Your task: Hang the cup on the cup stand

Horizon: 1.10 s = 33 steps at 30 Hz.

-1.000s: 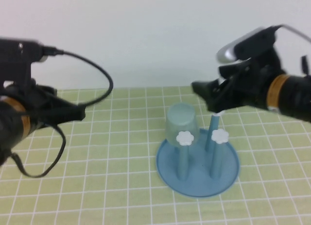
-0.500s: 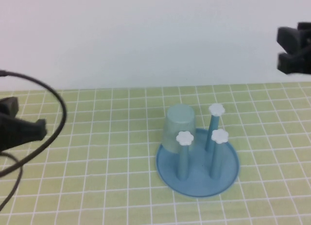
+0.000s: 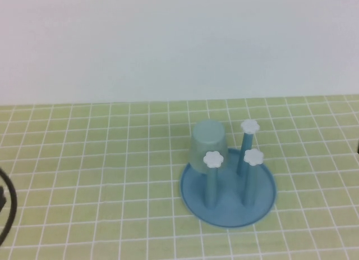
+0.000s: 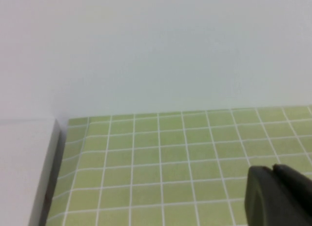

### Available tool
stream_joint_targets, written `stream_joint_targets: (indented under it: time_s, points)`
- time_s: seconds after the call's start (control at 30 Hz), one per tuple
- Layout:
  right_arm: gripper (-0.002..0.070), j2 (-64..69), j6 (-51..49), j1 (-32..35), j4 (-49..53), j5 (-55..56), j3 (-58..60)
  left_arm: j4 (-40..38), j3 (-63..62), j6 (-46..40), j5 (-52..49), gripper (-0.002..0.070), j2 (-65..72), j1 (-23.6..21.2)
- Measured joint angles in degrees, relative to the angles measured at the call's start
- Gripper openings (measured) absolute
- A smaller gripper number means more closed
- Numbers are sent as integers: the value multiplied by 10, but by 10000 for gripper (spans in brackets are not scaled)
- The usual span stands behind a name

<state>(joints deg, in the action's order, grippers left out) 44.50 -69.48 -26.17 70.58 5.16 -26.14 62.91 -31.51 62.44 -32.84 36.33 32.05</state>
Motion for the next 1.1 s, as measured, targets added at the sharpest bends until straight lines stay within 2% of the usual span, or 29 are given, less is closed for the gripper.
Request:
stream_joint_targets:
  time_s: [0.2, 0.47, 0.77, 1.1]
  points:
    - [-1, -94, -17, 0, 18, 3, 63, 0, 36, -15, 1, 0, -40, 0]
    - [-1, -187, -91, 0, 140, 43, 130, -9, 54, -36, 1, 0, -82, 0]
    - [-1, -210, -178, 0, 262, 88, 140, -115, 60, -137, -21, 0, -104, 1]
    - [-1, -211, -207, 0, 295, 139, 140, -117, 60, -137, -41, 0, -104, 1]
